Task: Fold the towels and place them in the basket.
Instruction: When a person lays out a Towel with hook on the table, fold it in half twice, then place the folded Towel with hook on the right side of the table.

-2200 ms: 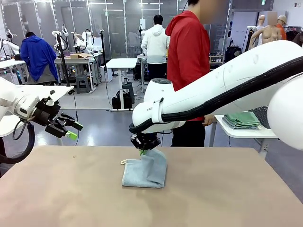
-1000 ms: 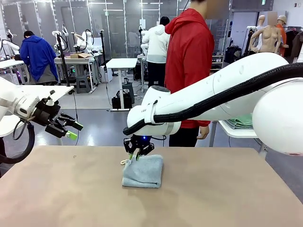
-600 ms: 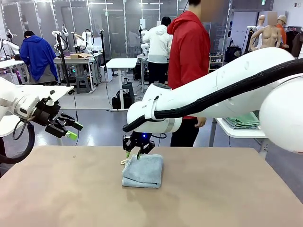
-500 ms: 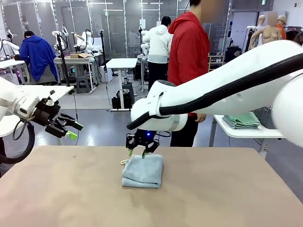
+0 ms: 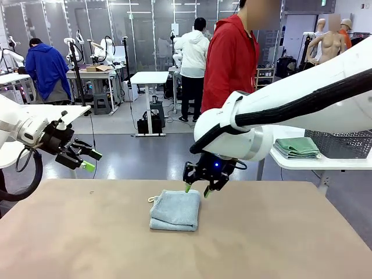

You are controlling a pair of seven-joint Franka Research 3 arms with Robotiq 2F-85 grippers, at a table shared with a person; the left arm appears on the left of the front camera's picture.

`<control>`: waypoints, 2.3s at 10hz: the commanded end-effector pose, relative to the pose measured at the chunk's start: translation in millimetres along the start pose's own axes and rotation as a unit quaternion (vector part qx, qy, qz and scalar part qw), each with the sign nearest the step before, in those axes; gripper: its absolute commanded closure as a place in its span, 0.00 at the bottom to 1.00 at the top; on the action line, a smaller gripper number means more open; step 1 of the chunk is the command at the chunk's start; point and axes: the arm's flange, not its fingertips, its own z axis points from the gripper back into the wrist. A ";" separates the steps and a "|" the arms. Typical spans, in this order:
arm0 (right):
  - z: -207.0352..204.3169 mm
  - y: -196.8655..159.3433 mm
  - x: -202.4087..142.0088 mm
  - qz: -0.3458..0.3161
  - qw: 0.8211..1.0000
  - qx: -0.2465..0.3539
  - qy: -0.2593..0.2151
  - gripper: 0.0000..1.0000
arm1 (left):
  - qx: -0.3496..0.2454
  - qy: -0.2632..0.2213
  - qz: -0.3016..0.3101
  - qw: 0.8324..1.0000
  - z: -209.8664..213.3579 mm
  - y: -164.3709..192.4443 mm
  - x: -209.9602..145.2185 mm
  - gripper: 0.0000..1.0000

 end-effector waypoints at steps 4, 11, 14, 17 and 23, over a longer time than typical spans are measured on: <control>3.0 -6.8 -5.3 -0.009 1.000 0.000 -0.002 0.34 | 0.004 0.002 -0.001 1.000 -0.5 0.2 1.1 0.11; 3.0 -6.8 -5.3 -0.009 1.000 0.000 -0.002 0.34 | 0.004 0.002 -0.001 1.000 -0.5 0.2 1.1 0.11; 3.0 -6.8 -5.3 -0.009 1.000 0.000 -0.002 0.34 | 0.004 0.002 -0.001 1.000 -0.5 0.2 1.1 0.11; 2.3 -7.2 -5.4 -0.010 1.000 0.000 -0.002 0.33 | 0.004 0.002 -0.001 1.000 -0.5 0.2 1.1 0.11; -44.2 -37.2 24.7 -0.060 0.998 -0.005 -0.037 0.33 | 0.004 0.002 -0.001 1.000 -0.5 0.2 1.1 0.11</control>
